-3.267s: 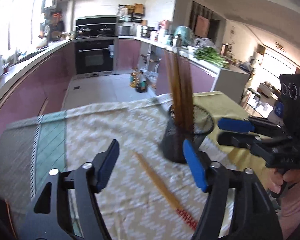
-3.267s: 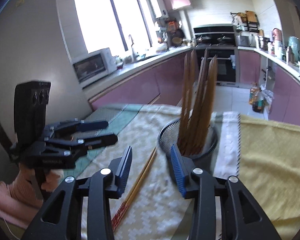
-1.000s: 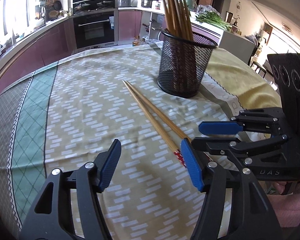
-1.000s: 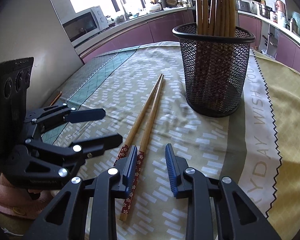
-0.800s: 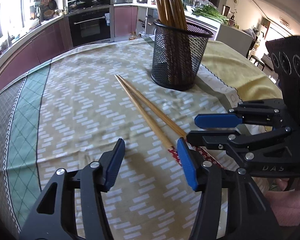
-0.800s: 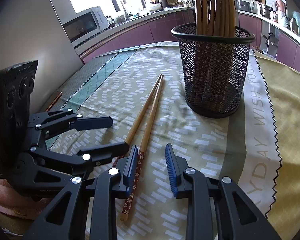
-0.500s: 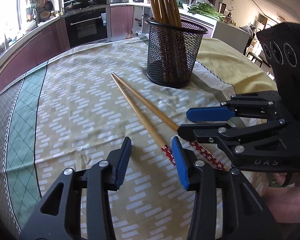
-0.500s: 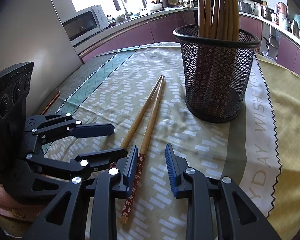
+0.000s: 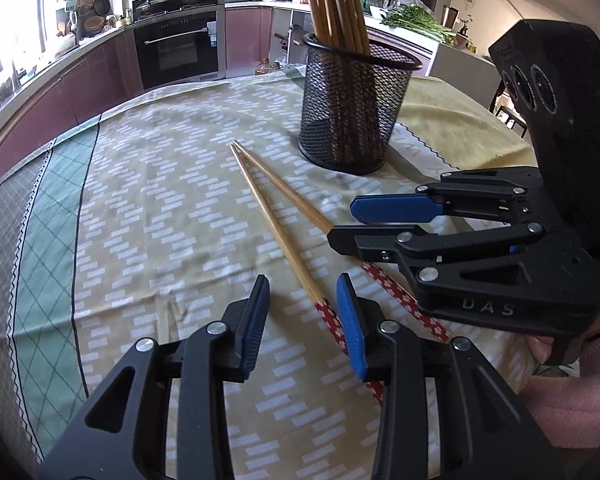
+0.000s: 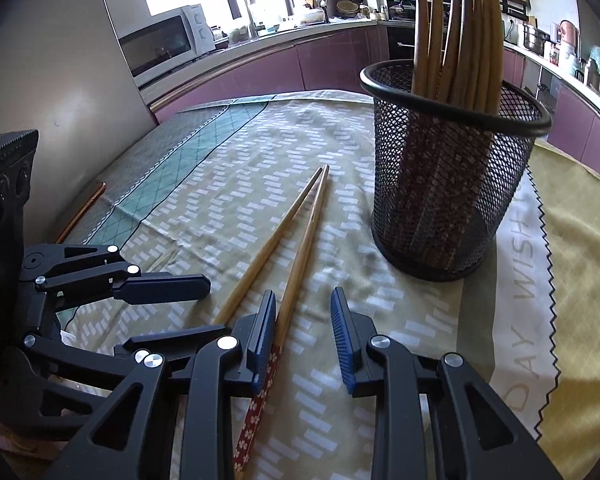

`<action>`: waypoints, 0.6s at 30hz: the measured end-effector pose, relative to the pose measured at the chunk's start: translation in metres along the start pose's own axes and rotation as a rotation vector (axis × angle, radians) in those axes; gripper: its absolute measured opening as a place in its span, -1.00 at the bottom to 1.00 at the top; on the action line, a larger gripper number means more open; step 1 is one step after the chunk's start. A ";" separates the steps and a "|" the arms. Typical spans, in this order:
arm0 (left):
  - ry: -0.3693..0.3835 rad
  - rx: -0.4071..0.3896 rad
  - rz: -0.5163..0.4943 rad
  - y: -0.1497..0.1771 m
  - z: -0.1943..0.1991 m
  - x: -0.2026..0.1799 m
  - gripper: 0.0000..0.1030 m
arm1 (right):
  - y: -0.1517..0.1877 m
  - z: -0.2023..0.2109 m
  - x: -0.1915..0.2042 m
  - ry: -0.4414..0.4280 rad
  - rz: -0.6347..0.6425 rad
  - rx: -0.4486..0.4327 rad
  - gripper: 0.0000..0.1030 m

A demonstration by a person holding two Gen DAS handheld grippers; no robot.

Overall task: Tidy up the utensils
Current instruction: 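Move both open grippers over the last chopsticks on the cloth, then close the left and right grippers each on one remaining chopstick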

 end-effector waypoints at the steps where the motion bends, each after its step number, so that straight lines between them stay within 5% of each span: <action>1: 0.002 0.001 0.001 -0.001 -0.001 0.000 -0.32 | -0.001 -0.001 0.000 0.001 0.001 0.001 -0.48; 13: -0.003 0.005 0.000 -0.017 -0.013 0.006 -0.49 | -0.013 -0.012 -0.005 0.005 -0.010 0.006 -0.54; 18: -0.007 0.011 0.004 -0.023 -0.017 0.007 -0.57 | -0.017 -0.015 -0.011 -0.003 -0.036 0.002 -0.73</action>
Point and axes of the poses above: each gripper's, at about its wrist camera, not at the fingertips, and z roughly against the way its jaws point, x to its left, y to its underside, the point moved 3 cm from there along -z, roughly the way its jaws point, and after that the axes turned 6 degrees about z, right-handed, at the moved point
